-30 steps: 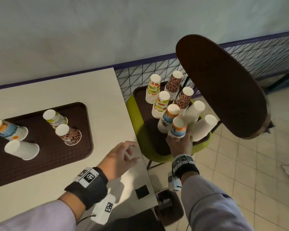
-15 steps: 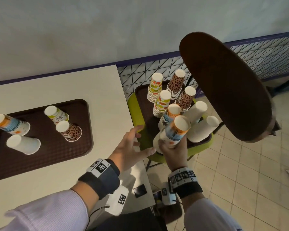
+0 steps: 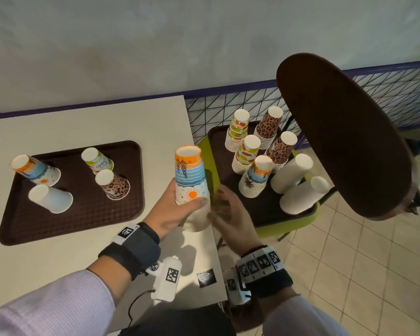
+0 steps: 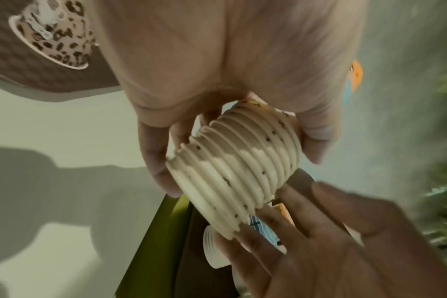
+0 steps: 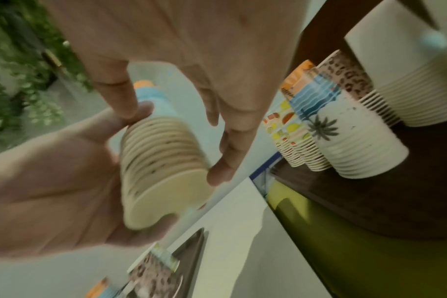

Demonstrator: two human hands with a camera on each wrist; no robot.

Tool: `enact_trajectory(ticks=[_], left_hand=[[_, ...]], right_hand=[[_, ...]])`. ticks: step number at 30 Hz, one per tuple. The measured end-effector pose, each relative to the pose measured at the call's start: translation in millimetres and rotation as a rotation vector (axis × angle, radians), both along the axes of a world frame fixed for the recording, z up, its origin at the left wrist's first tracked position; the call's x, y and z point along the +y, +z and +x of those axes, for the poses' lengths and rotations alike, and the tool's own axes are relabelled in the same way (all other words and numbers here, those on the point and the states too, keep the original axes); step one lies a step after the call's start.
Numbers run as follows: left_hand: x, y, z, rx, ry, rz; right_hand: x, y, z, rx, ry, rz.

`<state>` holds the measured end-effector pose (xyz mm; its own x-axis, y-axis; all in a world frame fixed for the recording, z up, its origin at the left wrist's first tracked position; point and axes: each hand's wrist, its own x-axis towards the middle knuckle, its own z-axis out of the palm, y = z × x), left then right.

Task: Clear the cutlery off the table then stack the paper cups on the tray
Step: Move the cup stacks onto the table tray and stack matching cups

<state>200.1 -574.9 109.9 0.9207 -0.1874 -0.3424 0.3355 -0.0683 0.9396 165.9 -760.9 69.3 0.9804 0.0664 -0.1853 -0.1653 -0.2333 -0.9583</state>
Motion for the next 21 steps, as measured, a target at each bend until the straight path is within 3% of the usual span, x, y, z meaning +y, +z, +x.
enact_trajectory(ticks=[4,6,9,13,21], left_hand=[[15.0,-4.0,-4.1,-0.024,0.074,0.019],[22.3,-8.5,-7.0,-0.028,0.097,0.014],[30.8,-10.2,-14.1,-0.038,0.116,-0.010],[38.1,-11.6,-22.0,-0.024,0.133,-0.024],[41.6,-7.9,-32.4,-0.012,0.203,-0.053]], right_hand=[[-30.6,-11.9,21.7,0.010,-0.468,-0.174],[-42.7,-20.6,38.8,0.054,-0.593,-0.277],[-51.3,-30.1,64.0,0.146,-0.621,-0.394],[-49.3,-49.3,89.2,0.290,-0.665,-0.367],[-44.9,-66.6,101.7,0.246,-0.745,-0.279]])
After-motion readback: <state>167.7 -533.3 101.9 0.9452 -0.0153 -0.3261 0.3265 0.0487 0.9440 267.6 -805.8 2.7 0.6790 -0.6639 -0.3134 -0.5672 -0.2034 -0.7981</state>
